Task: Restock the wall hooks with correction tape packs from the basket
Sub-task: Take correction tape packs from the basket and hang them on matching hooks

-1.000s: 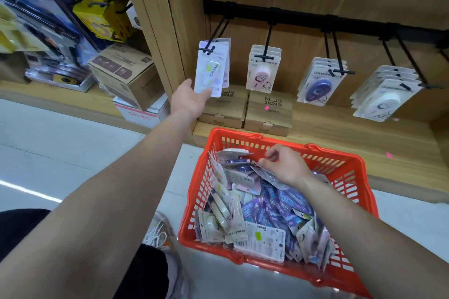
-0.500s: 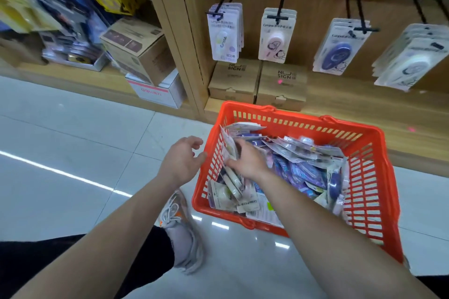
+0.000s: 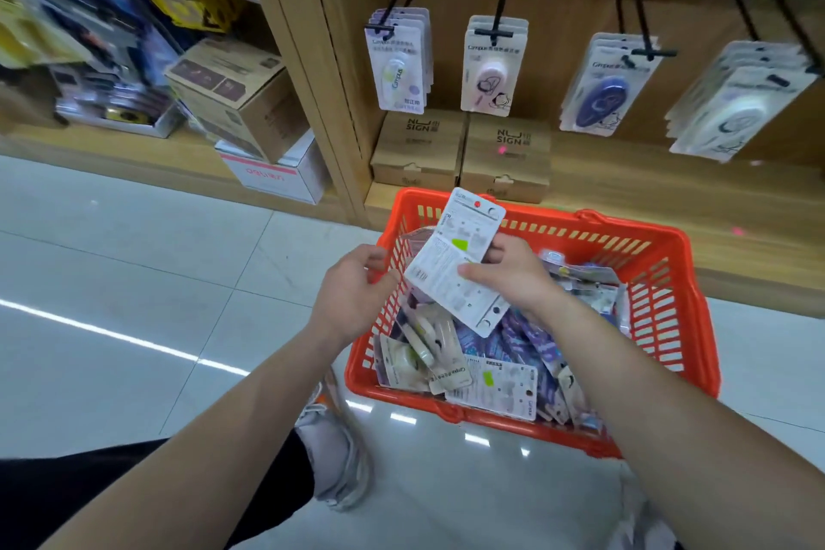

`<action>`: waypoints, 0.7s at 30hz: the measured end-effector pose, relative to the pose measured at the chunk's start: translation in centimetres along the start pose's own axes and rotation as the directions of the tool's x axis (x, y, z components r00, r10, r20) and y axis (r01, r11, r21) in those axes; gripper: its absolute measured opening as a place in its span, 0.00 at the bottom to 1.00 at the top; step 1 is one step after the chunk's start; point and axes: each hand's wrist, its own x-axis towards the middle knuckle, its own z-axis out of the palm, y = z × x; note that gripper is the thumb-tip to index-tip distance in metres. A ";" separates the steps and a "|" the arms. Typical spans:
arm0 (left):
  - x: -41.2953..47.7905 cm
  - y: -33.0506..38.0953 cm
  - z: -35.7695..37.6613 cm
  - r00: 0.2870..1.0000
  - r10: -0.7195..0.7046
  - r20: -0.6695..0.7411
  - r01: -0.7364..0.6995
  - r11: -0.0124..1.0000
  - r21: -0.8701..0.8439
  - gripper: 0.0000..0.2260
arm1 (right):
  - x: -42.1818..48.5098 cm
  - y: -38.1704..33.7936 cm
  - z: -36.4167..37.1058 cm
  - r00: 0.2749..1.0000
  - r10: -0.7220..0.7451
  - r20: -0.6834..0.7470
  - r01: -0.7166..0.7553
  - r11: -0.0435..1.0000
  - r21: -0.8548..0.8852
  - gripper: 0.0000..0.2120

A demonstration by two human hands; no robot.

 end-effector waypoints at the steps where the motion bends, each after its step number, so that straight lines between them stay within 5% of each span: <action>1: -0.1 0.9 0.2 1.000 0.018 -0.014 -0.018 0.999 -0.037 0.17 | -0.7 -0.5 -0.8 1.000 0.006 0.023 -0.006 1.000 0.007 0.17; 8: -1.7 7.9 2.8 0.966 0.090 0.244 0.056 0.842 -0.536 0.13 | -6.1 -0.7 -3.2 0.987 0.008 0.161 -0.008 1.000 0.001 0.16; 14: -2.7 9.2 5.1 0.969 0.090 0.231 0.058 0.823 -0.565 0.10 | -8.3 2.0 -5.4 0.995 0.013 -0.096 -0.013 1.000 -0.006 0.09; 21: -2.9 8.9 5.9 0.927 0.129 0.352 0.032 0.909 -0.417 0.10 | -9.6 2.1 -7.9 0.952 -0.037 -0.305 0.011 0.996 -0.086 0.16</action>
